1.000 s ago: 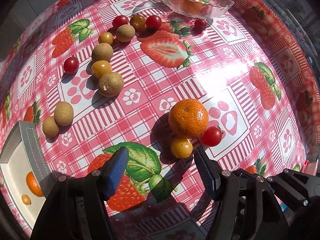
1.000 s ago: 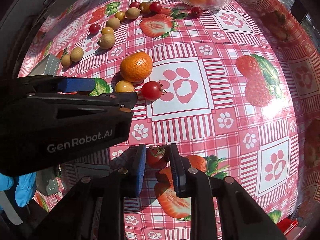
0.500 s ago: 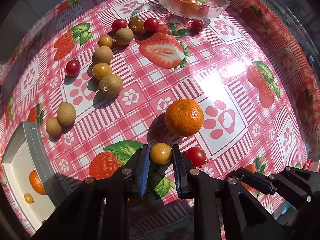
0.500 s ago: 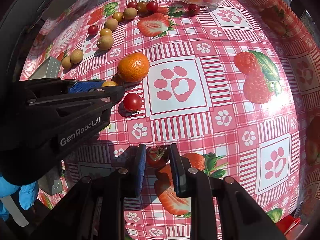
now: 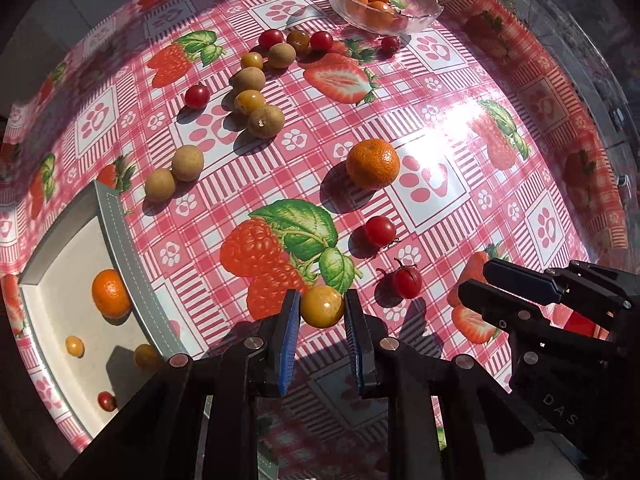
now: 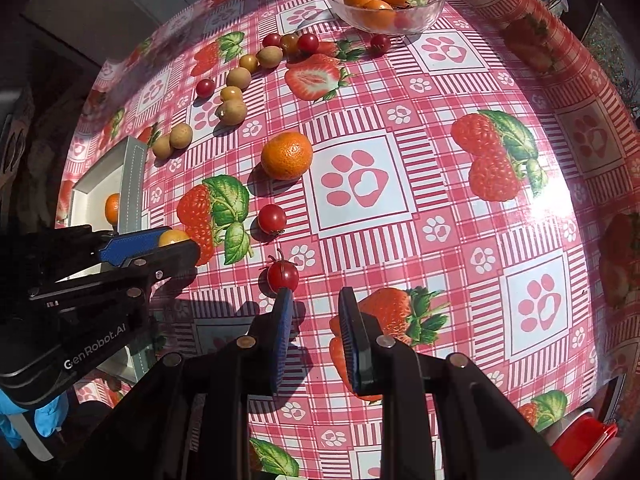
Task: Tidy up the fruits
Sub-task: 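Carry the yellow cherry tomato into the tray and open the left gripper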
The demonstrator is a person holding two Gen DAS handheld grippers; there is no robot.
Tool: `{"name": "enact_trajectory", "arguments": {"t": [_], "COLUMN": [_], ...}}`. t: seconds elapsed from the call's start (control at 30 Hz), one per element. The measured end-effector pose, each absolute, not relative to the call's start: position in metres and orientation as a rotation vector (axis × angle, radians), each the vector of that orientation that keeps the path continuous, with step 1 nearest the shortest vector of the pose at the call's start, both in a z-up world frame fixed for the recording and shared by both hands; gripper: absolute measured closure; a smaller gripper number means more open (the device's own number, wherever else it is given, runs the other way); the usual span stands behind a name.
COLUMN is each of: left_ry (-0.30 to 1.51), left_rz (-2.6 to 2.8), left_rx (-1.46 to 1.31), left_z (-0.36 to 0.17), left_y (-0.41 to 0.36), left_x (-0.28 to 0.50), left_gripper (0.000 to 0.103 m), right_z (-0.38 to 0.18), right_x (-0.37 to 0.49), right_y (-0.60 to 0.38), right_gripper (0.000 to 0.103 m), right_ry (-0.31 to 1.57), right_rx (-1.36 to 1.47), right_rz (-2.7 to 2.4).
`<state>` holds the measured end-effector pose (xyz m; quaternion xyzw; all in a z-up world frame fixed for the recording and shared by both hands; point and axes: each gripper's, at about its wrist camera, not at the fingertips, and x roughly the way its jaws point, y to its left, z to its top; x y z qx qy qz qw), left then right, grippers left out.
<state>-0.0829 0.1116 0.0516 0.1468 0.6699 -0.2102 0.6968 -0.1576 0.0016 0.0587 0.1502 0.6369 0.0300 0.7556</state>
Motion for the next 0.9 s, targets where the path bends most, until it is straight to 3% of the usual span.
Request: {"name": "enact_trajectory", "arguments": {"t": [0.9], "left_ry": [1.475], "left_rz": [-0.397], "left_rx": [0.257], "left_z": [0.092], "left_y": [0.215], "left_x": [-0.122], "left_gripper": [0.079], "right_z": [0.098], "right_x": [-0.153], "right_y": [0.035], "right_gripper": [0.077], "right_ry": [1.340], "right_rx": [0.283], "right_rz": [0.089]}}
